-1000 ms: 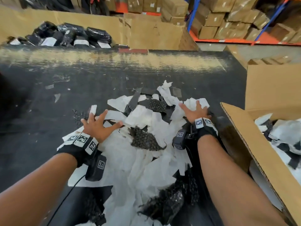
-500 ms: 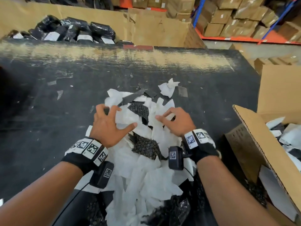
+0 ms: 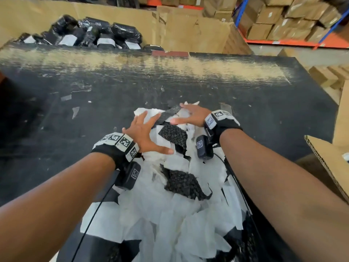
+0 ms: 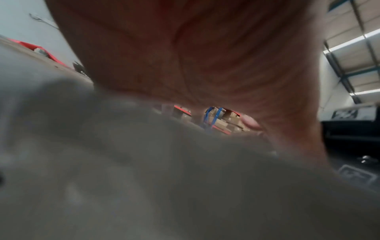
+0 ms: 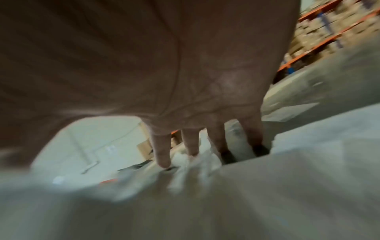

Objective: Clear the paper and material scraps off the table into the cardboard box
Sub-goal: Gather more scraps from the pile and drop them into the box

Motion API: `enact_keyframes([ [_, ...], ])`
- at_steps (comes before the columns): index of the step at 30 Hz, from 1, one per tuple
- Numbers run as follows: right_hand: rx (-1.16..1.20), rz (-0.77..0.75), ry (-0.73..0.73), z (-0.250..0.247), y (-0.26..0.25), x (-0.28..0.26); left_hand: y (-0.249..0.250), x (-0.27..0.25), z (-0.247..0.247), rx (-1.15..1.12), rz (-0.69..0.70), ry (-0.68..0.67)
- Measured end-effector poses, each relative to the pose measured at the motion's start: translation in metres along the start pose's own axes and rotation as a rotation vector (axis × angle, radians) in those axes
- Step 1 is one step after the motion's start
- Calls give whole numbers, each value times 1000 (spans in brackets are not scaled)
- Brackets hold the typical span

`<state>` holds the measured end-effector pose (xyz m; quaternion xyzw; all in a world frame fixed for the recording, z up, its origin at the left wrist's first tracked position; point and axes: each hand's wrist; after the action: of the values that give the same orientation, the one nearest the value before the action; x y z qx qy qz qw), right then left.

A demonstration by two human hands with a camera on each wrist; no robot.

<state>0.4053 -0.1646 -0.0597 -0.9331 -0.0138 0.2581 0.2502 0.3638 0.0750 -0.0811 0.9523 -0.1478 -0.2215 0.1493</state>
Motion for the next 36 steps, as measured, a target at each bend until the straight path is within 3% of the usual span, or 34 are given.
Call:
enact_keyframes([
  [3, -5, -88, -153, 25, -13, -28, 0, -6, 1, 146, 42, -123],
  [7, -333, -41, -135, 69, -19, -66, -7, -18, 14, 322, 139, -116],
  [12, -306, -191, 130, 100, -25, -77, 8, -42, 23, 98, 309, 114],
  [17, -143, -236, 318, 93, -45, -108, 30, -73, 13, 108, 212, 277],
  [20, -157, -250, 380, 70, -65, -142, 38, -99, -5, 17, 207, 382],
  [24, -97, -307, 411, 57, -79, -207, 56, -161, -23, -151, 342, 490],
  [29, 16, -347, 296, 98, -62, -269, 64, -226, 3, -244, 402, 345],
  [31, -38, -332, 199, 128, -49, -282, 53, -238, 33, -191, 434, 177],
  [33, -144, -281, 78, 149, -36, -288, 37, -248, 61, -37, 377, 25],
  [36, -157, -273, 76, 151, -22, -305, 21, -267, 71, -34, 315, 42],
])
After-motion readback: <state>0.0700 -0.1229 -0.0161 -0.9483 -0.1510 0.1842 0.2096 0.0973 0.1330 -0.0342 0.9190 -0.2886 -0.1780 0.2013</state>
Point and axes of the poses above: each hand's wrist, its own x-axis towards the middle knuckle, its own z-axis out of the palm, y = z × x, and after that the axes turned 4 degrees about x, right-handed
